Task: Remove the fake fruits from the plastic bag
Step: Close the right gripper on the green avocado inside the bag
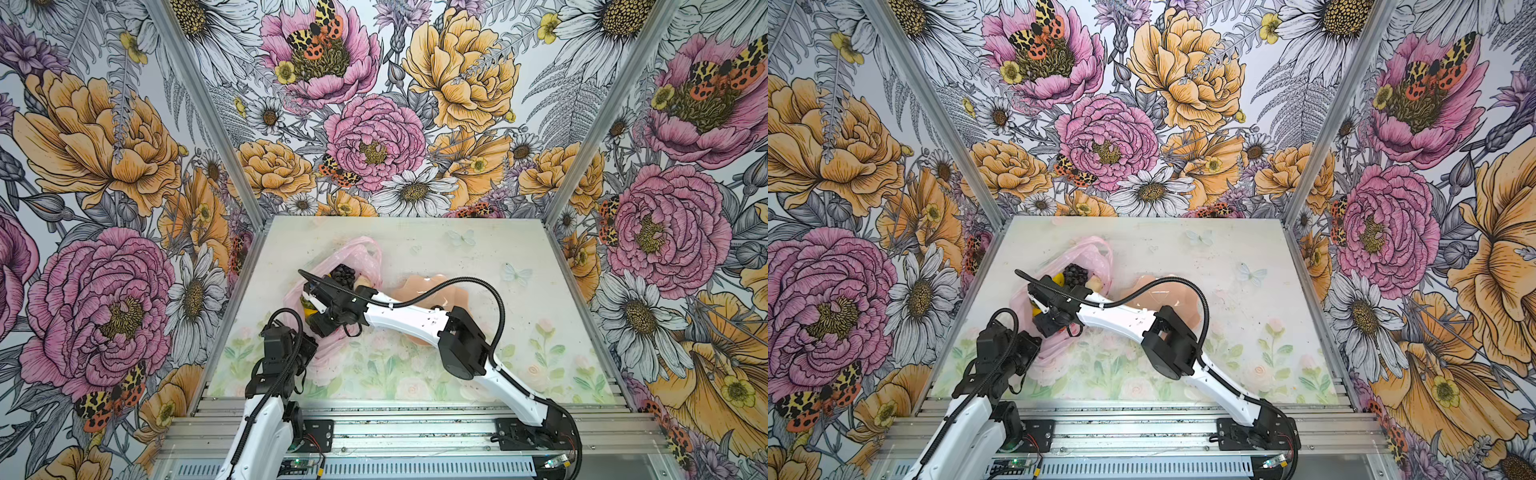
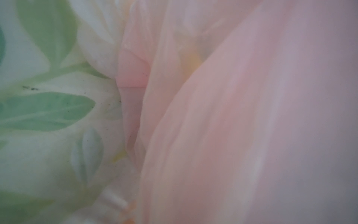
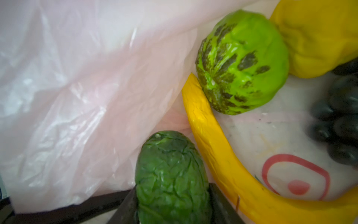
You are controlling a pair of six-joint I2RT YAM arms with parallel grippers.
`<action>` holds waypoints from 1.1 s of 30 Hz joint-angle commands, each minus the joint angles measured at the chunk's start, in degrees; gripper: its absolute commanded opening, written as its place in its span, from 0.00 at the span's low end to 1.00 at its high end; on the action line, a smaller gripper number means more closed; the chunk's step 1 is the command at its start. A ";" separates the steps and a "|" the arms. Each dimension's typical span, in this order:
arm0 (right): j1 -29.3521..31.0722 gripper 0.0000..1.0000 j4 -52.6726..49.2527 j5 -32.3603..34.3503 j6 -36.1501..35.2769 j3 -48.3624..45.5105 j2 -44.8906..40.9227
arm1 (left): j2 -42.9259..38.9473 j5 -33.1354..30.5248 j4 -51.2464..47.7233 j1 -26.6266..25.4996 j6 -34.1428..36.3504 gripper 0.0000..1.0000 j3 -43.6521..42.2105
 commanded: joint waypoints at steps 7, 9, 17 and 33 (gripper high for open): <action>-2.79 0.53 2.19 3.34 2.04 -0.80 -7.35 | 0.16 -0.26 -3.59 0.35 -0.19 0.00 -1.41; -3.03 0.53 2.19 3.27 2.12 -0.95 -7.20 | 0.12 -0.25 -3.67 0.34 -0.26 0.00 -1.45; -2.84 0.53 2.19 5.54 1.14 -3.14 -5.51 | -0.22 -0.44 -3.98 0.43 -0.37 0.00 -1.51; -3.54 0.63 2.29 8.08 -0.01 -3.95 -2.07 | -1.23 -1.05 -4.94 0.73 -0.61 0.00 -1.33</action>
